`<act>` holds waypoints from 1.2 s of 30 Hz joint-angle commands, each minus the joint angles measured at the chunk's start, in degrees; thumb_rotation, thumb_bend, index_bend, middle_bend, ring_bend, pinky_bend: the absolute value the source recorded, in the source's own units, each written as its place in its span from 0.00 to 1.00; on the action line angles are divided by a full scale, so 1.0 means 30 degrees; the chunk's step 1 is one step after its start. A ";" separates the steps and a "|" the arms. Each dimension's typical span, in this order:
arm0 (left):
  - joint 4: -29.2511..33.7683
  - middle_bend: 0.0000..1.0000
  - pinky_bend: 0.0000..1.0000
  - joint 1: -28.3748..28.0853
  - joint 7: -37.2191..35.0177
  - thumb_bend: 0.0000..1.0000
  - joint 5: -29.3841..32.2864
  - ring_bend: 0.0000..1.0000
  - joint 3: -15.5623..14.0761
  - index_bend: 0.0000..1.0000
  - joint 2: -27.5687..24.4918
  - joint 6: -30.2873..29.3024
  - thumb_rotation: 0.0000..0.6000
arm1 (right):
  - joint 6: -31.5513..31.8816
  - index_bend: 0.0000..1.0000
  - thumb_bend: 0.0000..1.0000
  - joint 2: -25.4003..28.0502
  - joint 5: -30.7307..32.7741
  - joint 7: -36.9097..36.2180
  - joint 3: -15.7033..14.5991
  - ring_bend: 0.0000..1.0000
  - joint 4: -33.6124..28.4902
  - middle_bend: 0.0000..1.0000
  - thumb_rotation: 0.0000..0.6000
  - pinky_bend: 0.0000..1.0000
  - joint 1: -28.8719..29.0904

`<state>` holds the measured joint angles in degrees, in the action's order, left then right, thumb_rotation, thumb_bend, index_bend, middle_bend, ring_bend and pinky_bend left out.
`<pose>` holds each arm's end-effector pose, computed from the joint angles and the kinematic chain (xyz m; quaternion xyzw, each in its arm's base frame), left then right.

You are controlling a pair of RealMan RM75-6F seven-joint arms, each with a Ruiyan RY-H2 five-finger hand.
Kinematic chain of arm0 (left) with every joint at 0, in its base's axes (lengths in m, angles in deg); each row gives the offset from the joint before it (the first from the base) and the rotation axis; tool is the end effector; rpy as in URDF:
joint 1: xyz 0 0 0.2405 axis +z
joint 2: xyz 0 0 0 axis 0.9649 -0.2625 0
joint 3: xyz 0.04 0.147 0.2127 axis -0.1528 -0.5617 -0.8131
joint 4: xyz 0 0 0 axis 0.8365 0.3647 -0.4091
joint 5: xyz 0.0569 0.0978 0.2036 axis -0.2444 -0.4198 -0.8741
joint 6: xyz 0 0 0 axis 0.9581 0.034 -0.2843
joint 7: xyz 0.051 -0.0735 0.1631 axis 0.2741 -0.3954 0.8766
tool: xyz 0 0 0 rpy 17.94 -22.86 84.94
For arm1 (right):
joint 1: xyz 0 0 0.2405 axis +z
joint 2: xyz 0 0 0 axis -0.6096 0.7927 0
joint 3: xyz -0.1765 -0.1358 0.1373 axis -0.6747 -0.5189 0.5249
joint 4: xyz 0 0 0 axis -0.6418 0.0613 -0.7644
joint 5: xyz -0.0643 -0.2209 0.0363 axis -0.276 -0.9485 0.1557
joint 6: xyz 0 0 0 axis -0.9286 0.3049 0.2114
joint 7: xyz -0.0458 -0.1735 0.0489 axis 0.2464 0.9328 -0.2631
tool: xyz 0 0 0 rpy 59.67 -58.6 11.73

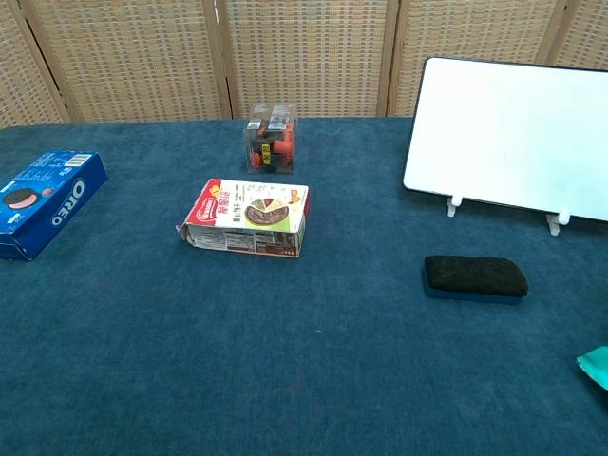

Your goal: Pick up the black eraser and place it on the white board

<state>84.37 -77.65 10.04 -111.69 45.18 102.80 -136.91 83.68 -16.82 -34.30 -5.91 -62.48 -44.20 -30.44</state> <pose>-0.3039 0.2036 0.1183 -0.6196 -0.3499 -0.3754 0.5940 -0.2833 -0.2272 0.0855 0.6562 -0.2800 0.4270 0.5556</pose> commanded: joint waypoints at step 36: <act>-0.0189 0.00 0.00 -0.0140 -0.0850 0.00 -0.0281 0.00 -0.0146 0.00 -0.0219 0.0219 1.00 | -0.6666 0.28 0.08 -0.4042 1.4192 1.4888 0.3849 0.00 -0.8536 0.00 1.00 0.00 0.7371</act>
<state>83.81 -78.07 7.50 -112.52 44.75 102.15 -136.24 63.42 -28.61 7.91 38.58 -50.90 -70.10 -8.63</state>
